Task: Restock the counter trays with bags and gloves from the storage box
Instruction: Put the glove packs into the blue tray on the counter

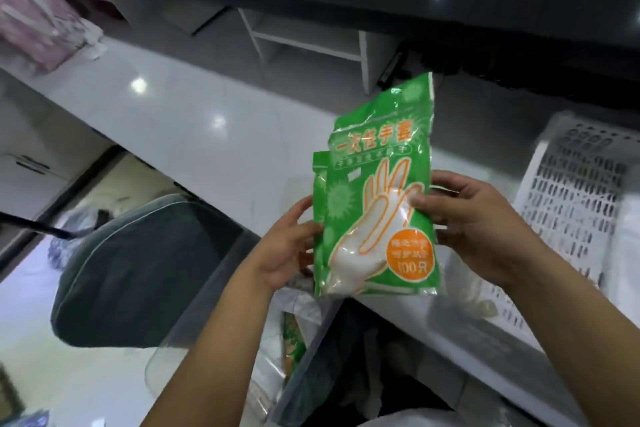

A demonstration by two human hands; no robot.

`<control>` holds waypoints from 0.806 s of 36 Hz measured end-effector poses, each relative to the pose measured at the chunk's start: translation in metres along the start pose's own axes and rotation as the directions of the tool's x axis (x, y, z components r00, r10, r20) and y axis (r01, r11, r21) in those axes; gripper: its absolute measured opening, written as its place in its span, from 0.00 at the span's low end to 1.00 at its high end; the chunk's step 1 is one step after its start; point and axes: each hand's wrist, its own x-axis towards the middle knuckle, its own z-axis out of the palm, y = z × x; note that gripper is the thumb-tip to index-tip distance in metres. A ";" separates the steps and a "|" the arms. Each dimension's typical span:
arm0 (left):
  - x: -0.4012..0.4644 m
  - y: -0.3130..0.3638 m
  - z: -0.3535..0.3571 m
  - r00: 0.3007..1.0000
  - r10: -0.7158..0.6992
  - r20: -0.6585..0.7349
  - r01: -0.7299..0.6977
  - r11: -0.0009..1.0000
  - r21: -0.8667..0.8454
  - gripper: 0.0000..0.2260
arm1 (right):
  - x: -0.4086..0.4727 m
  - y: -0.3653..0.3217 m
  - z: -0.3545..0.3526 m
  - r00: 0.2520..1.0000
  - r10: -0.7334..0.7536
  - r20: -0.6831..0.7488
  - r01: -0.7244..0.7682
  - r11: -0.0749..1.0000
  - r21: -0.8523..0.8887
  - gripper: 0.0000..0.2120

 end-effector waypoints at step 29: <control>-0.097 -0.097 0.018 0.855 0.036 0.518 0.052 0.987 -0.155 0.29 | -0.211 0.097 0.058 0.820 0.066 -0.568 -0.111 0.993 -0.044 0.22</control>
